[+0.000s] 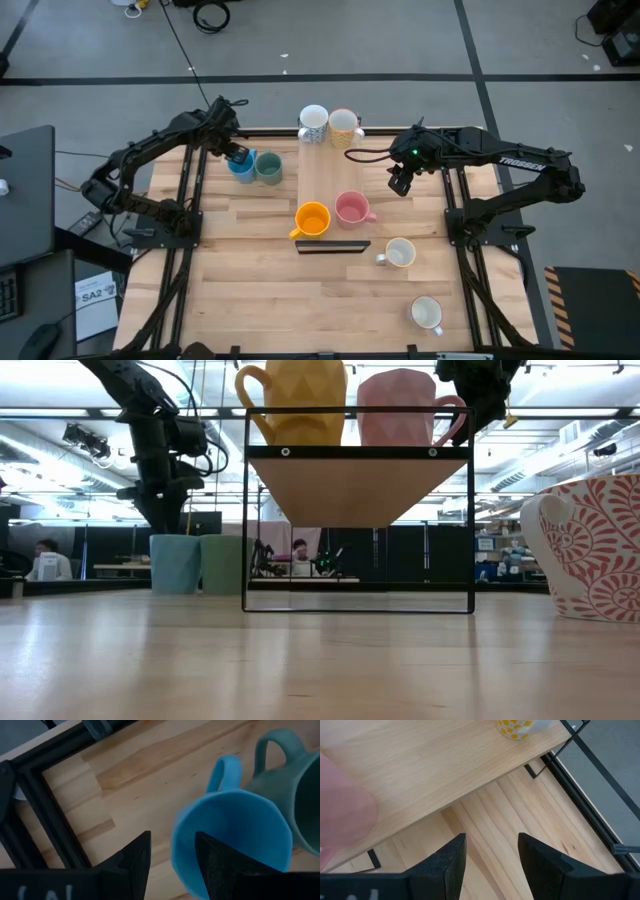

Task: Place coffee mugs
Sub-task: Put the blue mug on the shelf

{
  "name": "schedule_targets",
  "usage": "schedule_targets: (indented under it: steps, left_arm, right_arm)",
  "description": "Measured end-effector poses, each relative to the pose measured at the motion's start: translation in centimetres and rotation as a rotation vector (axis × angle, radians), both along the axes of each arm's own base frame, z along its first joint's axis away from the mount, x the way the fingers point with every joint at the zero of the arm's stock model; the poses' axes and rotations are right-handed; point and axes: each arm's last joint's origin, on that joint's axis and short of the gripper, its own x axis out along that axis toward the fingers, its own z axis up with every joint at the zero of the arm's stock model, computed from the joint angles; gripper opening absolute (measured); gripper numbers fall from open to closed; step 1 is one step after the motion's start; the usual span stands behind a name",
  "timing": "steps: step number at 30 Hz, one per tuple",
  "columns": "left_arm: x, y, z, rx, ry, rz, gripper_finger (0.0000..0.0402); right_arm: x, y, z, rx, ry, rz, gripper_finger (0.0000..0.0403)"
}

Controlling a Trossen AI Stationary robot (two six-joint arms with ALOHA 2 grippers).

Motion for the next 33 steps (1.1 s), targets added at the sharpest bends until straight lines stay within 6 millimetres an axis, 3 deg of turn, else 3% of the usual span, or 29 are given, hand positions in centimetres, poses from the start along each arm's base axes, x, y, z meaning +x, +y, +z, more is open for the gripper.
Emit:
schedule_targets:
  steps: [23, 33]
  left_arm:
    - [-0.1, -0.2, -0.1, -0.024, -0.002, 0.047, 0.0160]
    - [0.6, 0.8, -2.3, -0.105, 0.058, 0.045, 0.0160]
  right_arm:
    - [0.0, 0.0, 0.0, -0.009, 0.007, 0.015, 0.0185]
    - [0.0, 0.0, 0.0, -0.009, 0.007, 0.015, 0.0186]
